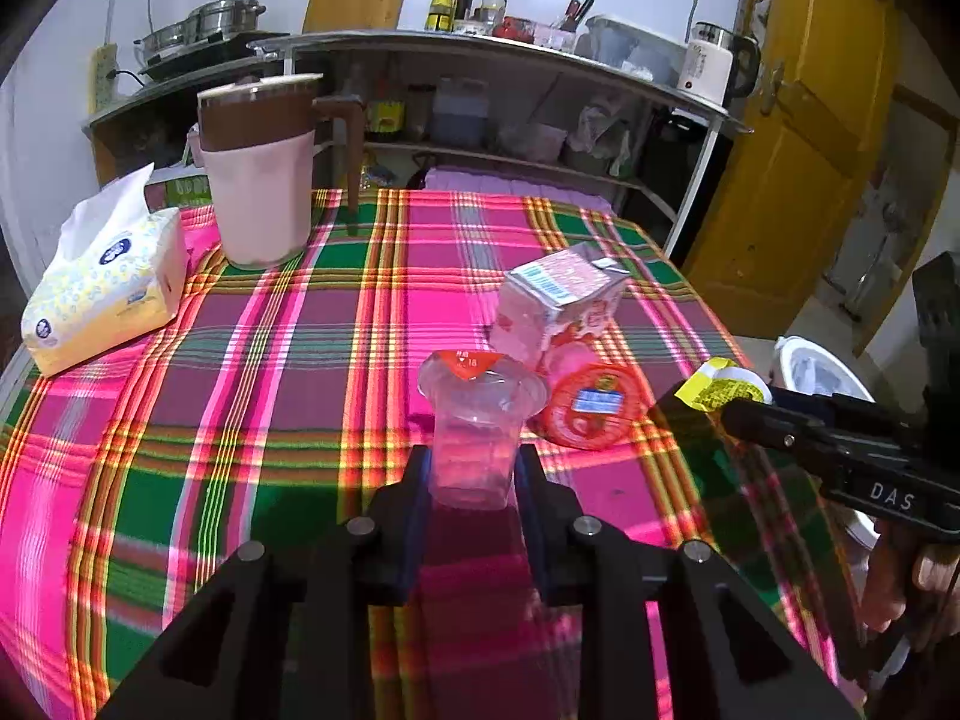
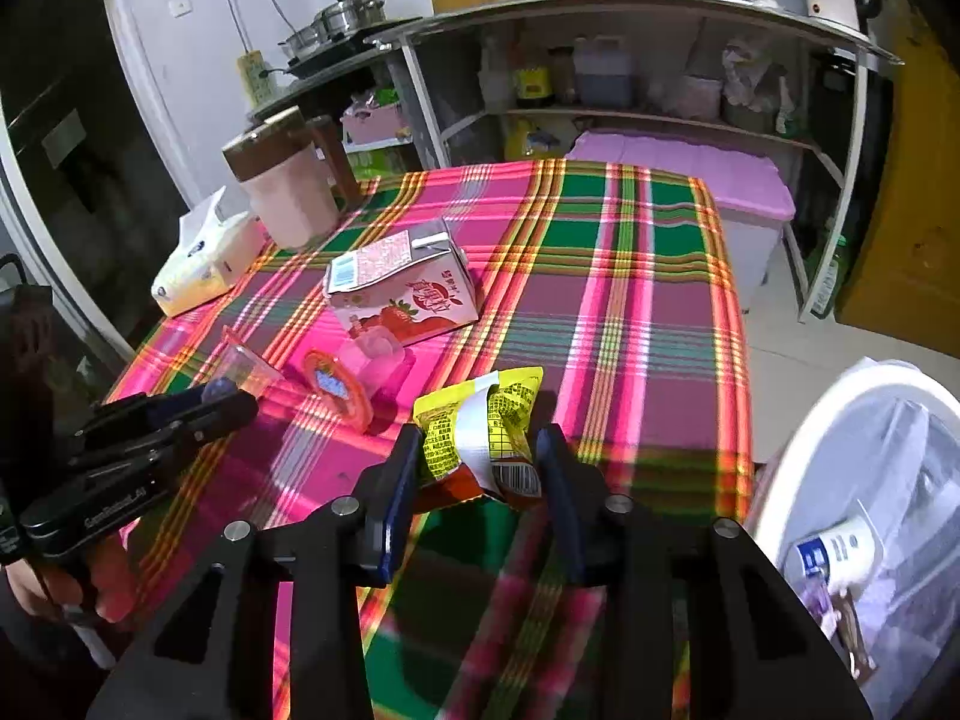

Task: Collect trash
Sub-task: 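Grasp the clear plastic cup with the left gripper while the right gripper grasps the yellow snack wrapper, then carry the clear cup and yellow wrapper over the bin with both grippers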

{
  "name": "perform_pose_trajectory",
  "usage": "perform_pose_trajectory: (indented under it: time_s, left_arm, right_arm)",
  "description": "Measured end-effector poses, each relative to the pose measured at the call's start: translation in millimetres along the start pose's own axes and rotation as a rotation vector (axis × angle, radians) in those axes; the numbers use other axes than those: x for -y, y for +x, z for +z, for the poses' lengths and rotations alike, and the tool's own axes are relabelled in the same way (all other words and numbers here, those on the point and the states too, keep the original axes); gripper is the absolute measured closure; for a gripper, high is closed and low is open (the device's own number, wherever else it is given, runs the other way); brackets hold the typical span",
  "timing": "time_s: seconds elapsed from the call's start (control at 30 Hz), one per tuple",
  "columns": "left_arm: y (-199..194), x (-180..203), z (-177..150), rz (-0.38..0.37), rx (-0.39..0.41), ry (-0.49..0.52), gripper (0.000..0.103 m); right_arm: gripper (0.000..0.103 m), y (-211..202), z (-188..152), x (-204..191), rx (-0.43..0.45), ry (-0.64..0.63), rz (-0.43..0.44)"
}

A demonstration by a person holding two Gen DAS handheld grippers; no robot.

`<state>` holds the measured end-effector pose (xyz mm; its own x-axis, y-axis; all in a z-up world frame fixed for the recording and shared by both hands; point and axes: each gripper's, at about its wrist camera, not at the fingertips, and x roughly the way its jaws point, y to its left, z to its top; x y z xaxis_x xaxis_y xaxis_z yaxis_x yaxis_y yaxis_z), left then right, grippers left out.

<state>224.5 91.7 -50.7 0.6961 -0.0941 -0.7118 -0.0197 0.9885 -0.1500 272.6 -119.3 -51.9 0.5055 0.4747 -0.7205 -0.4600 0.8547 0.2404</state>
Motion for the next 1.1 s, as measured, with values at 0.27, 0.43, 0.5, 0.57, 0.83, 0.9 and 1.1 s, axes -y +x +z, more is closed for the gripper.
perform_pose_trajectory:
  time_s: [0.27,0.43,0.5,0.57,0.83,0.9,1.1]
  left_arm:
    - [-34,26,-9,-0.034,0.041,0.022,0.075]
    - [-53,45,-14,-0.066,0.062,0.043,0.075]
    - [-58,53,-16,-0.079,0.067,0.053,0.075]
    - [-63,59,-18,-0.09,0.069,0.063,0.075]
    - [-76,89,-22,-0.127,0.08,0.1,0.075]
    - [-78,95,-22,-0.135,0.082,0.106,0.075]
    - [-77,118,-22,-0.166,0.077,0.135,0.075]
  right_arm:
    - [0.063,-40,-17,0,0.046,0.019,0.001]
    - [0.063,-61,-28,0,0.068,0.034,-0.003]
    - [0.063,-71,-33,1,0.079,0.041,-0.006]
    - [0.063,-80,-37,2,0.088,0.046,-0.01]
    - [0.063,-110,-49,10,0.127,0.068,-0.035]
    - [0.063,-118,-53,13,0.137,0.075,-0.045]
    - [0.063,-135,-62,26,0.157,0.1,-0.074]
